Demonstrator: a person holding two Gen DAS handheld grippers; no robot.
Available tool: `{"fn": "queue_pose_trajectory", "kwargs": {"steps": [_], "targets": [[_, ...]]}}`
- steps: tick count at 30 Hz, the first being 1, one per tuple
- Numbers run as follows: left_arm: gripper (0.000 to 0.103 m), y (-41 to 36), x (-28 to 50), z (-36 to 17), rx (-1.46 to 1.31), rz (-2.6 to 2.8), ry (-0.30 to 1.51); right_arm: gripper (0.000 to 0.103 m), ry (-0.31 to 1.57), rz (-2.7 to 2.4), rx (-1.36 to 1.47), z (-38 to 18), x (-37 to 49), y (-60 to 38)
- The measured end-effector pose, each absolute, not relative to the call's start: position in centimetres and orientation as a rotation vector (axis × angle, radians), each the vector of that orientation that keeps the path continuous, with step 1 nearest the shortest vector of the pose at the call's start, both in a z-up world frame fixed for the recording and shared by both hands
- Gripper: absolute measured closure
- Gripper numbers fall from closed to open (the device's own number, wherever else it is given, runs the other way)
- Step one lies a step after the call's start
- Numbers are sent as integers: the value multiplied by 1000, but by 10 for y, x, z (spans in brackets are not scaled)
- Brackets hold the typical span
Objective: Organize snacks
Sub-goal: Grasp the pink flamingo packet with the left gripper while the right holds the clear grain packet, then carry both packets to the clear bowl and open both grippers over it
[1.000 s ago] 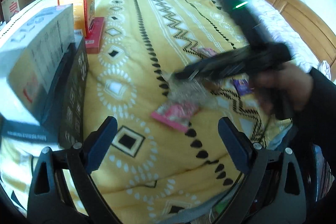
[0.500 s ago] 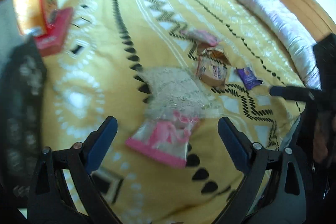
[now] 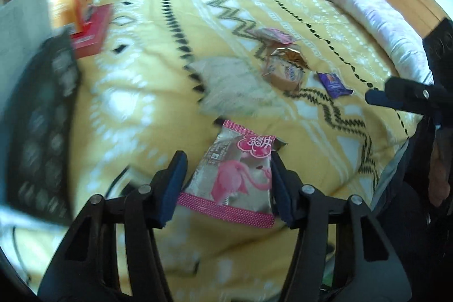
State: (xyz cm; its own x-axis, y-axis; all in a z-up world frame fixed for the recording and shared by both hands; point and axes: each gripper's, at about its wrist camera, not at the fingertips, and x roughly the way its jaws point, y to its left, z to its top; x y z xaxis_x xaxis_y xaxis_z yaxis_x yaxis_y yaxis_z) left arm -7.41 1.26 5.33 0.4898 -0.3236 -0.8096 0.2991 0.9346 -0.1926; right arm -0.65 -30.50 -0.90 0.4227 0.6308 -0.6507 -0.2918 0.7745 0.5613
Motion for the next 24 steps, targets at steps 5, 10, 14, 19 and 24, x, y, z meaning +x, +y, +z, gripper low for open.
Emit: {"fn": "queue_pose_trajectory", "kwargs": {"steps": [5, 10, 14, 19, 24], "targets": [[46, 32, -95, 75, -43, -303, 935, 25, 995, 661, 320, -10, 12, -248], [46, 49, -104, 109, -31, -244, 836, 17, 1036, 617, 273, -26, 47, -201], [46, 68, -103, 126, -39, -201, 789, 17, 1059, 524, 183, -45, 73, -172], [46, 92, -96, 132, -83, -147, 779, 23, 1043, 470, 65, -59, 84, -162], [46, 105, -102, 140, -101, -122, 754, 49, 1013, 493, 92, -50, 82, -178]]}}
